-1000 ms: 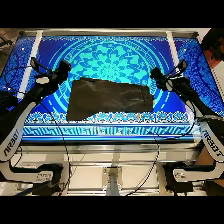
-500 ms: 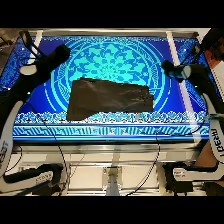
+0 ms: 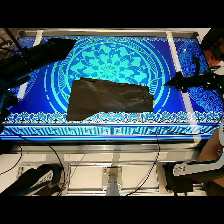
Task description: Fold the clothes and pants, and hang the long-sleeved shirts on hangers.
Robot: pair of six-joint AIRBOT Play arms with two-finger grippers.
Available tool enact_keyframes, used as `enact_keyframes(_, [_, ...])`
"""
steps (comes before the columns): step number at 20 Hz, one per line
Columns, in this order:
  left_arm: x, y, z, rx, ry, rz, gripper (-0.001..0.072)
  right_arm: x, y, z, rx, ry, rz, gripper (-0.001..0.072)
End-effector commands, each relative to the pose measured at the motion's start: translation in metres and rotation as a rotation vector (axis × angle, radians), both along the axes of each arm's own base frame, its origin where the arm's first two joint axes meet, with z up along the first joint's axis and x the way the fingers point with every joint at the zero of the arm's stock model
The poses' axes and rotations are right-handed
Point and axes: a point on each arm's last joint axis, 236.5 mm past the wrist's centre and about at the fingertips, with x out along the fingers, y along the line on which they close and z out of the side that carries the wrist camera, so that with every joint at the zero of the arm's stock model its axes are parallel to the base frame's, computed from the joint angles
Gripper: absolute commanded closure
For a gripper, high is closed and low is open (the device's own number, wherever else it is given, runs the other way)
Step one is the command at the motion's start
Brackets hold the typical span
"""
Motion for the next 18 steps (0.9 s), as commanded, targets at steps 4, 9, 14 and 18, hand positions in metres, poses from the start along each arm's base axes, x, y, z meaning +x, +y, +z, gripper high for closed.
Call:
enact_keyframes(4, [-0.041,-0.015,0.031,-0.079,-0.035,-0.13,0.0701,-0.029,-0.026,-0.034,-0.071,0.226,-0.052,0.0029])
enact_keyframes(9, [-0.042,-0.016,0.031,-0.089,-0.02,-0.137,0.0702,-0.039,0.001,-0.051,-0.08,0.346,-0.012,0.0029])
enact_keyframes(14, [-0.042,-0.016,0.031,-0.088,-0.02,-0.138,0.0701,-0.053,0.024,-0.079,-0.007,0.485,0.062,0.0027])
enact_keyframes(18, [-0.042,-0.016,0.031,-0.087,-0.02,-0.137,0.0701,-0.049,0.035,-0.093,0.079,0.531,0.057,0.0026])
